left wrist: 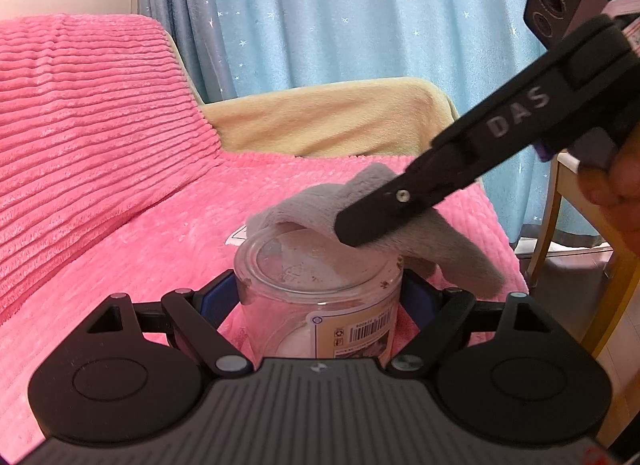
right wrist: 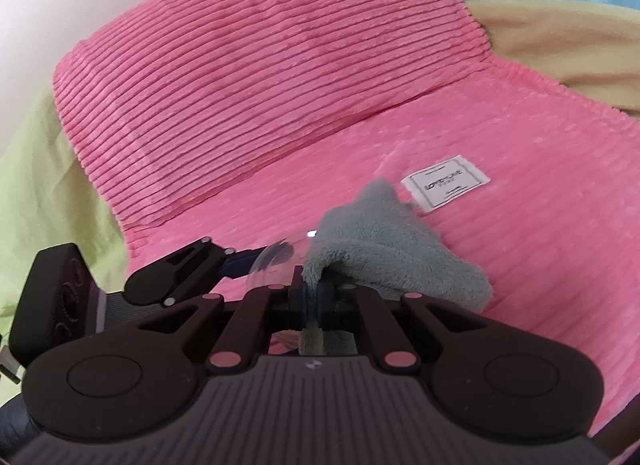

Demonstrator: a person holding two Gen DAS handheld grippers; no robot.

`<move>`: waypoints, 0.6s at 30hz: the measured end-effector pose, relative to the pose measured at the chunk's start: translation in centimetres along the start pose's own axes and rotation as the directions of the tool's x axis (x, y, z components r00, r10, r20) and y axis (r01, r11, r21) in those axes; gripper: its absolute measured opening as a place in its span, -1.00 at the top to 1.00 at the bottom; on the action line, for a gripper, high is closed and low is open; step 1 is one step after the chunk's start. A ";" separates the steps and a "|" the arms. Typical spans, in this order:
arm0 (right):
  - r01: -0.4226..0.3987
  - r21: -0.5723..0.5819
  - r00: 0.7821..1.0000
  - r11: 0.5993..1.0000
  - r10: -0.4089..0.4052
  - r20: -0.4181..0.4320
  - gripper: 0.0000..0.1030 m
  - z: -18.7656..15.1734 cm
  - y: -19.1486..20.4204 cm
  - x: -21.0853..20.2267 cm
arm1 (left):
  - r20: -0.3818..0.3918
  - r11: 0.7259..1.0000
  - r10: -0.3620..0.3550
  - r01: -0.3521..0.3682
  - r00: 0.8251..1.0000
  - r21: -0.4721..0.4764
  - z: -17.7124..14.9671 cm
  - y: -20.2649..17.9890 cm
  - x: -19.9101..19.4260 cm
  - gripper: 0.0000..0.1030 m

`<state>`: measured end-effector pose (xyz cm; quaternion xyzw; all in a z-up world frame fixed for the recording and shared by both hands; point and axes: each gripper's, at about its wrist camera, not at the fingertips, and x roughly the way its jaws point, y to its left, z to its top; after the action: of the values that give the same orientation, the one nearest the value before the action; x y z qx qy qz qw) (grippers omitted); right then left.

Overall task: Clean container
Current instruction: 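Rub the grey cloth over the jar's open rim with the right tool while the left tool holds it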

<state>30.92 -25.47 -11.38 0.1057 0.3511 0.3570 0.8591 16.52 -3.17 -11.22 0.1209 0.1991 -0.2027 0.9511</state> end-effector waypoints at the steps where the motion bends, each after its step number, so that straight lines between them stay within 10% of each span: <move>1: -0.006 -0.001 1.000 1.000 0.006 -0.004 0.95 0.0 0.2 0.0 | 0.001 1.000 -0.007 0.007 1.000 0.003 -0.1 0.5 -0.1 -0.64; 18: -0.076 0.010 0.997 0.997 0.076 0.031 0.96 -0.1 2.8 3.1 | 0.003 0.999 -0.031 0.031 1.000 0.013 -1.1 2.6 -0.4 -0.65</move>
<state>30.93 -21.32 -11.88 0.1294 0.3357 0.3858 0.8496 16.93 -0.42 -11.63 0.1238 0.1981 -0.2190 0.9473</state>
